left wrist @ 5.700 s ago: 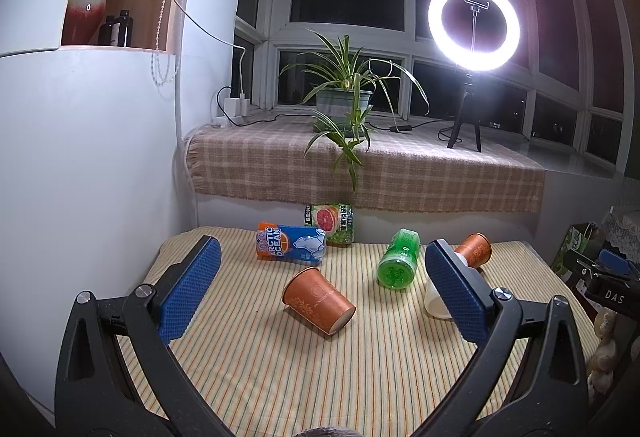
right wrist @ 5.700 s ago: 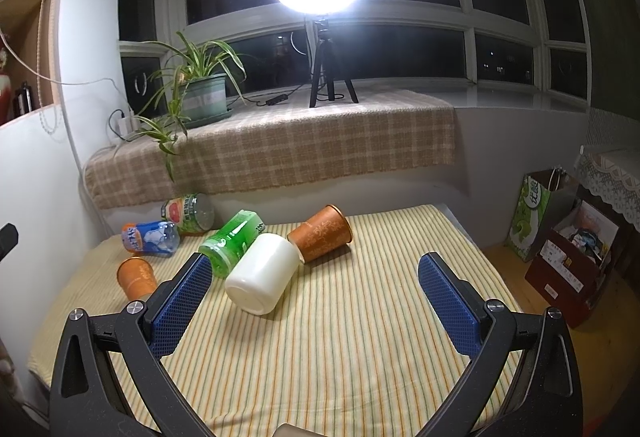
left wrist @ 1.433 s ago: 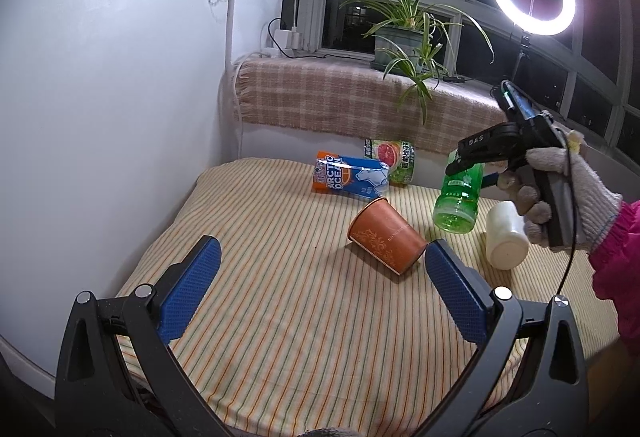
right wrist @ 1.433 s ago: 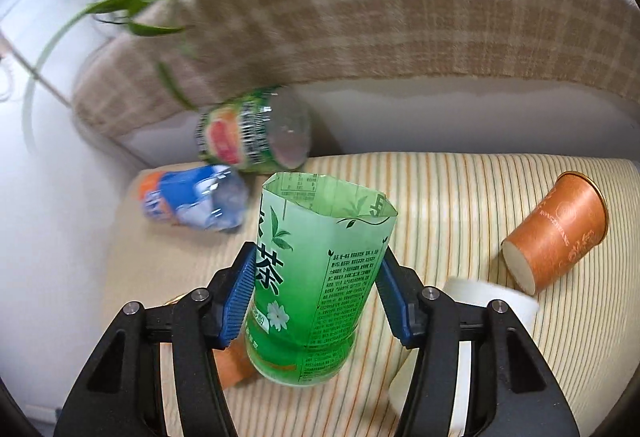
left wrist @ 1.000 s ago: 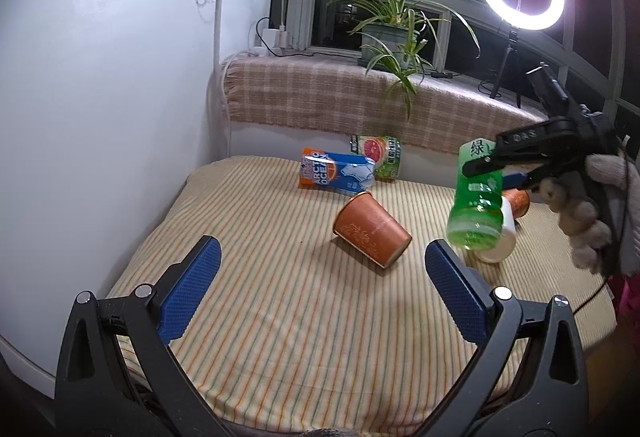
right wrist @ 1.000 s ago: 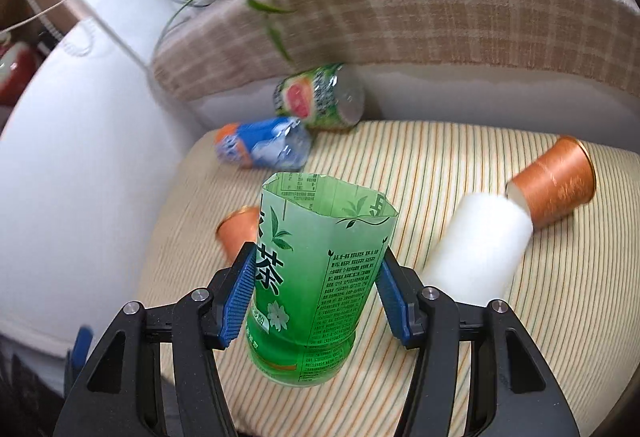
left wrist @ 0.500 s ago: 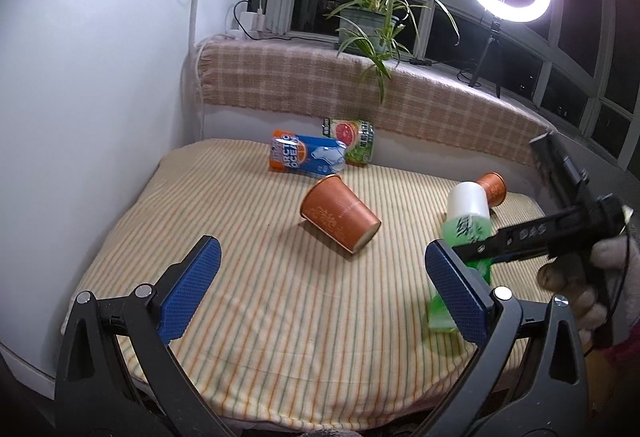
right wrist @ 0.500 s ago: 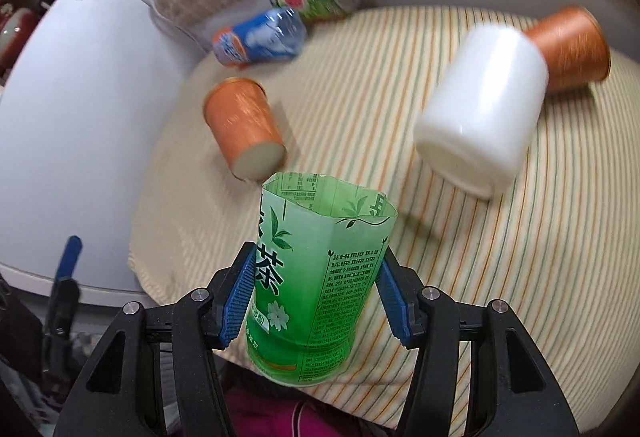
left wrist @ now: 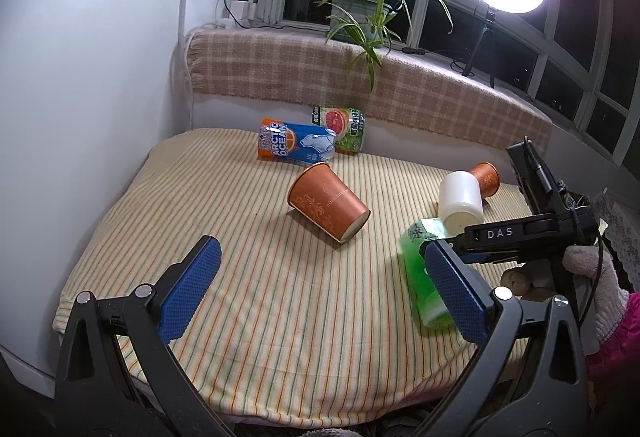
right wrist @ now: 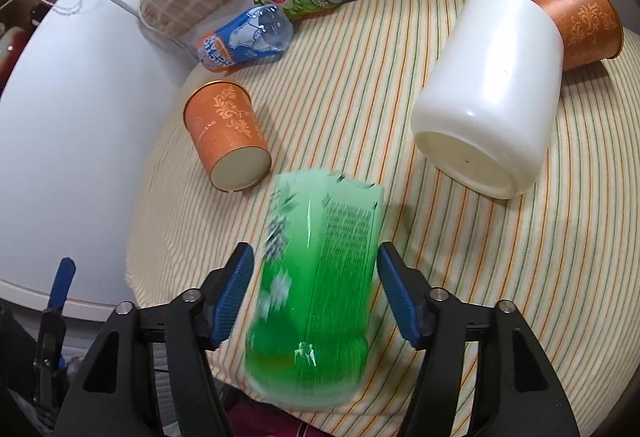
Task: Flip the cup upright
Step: 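Lower the bottle onto the table and open the right tool, then close the left tool around the green tea bottle's body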
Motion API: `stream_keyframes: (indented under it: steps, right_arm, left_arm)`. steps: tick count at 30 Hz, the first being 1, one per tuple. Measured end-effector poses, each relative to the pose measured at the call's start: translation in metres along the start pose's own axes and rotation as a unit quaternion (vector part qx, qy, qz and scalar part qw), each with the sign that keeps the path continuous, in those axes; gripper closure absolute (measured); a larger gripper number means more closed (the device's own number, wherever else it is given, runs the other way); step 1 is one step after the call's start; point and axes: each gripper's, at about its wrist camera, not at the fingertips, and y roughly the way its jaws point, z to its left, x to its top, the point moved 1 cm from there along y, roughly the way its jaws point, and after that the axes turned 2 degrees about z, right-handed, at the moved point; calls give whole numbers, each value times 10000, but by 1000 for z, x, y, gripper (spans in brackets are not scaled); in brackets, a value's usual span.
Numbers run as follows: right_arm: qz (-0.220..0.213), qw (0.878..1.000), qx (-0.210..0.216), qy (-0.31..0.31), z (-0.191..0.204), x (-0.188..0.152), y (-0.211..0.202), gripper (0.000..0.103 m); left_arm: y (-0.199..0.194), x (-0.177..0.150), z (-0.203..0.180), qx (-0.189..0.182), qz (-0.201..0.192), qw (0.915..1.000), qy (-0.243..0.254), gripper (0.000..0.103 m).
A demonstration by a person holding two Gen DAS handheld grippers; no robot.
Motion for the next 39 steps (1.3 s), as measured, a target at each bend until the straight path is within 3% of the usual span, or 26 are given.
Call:
stream_keyframes:
  steps: [1,6,10,15,20,24,28,39]
  right_arm:
    - [-34,10000,23,-11,-1,-2,-4,32]
    - [-589,9977,330,-14,-6,-18,-37,31]
    - [-1149,9931,191,-122,-11,-43,-69,31]
    - [-1881,9810,-445,-178,-17,-75,-103,31]
    - [-2417,9624,-1226,-180,-23,-97,-125,31]
    - [-2597,9538,-1510,-95,-33,-110,-137,31]
    - [-2643,9513,-1588,15,-42,-118,-143,31]
    - [-2664,9507,-1556,330,-58,-124,-146,31]
  left_arm:
    - [2,0,-1,-16,20,10000,23,0]
    - [14,8,-10,-355,203,9991,76,0]
    - [29,13,-22,-805,482,9956,53,0]
    - [56,16,-43,-1325,956,9865,64,0]
    - [95,17,-50,-1873,1644,9677,-389,6]
    - [126,16,-50,-2199,2164,9480,-779,14]
    - [148,13,-57,-2327,2483,9360,-903,18]
    - [174,7,-67,-2311,2770,9283,-902,18]
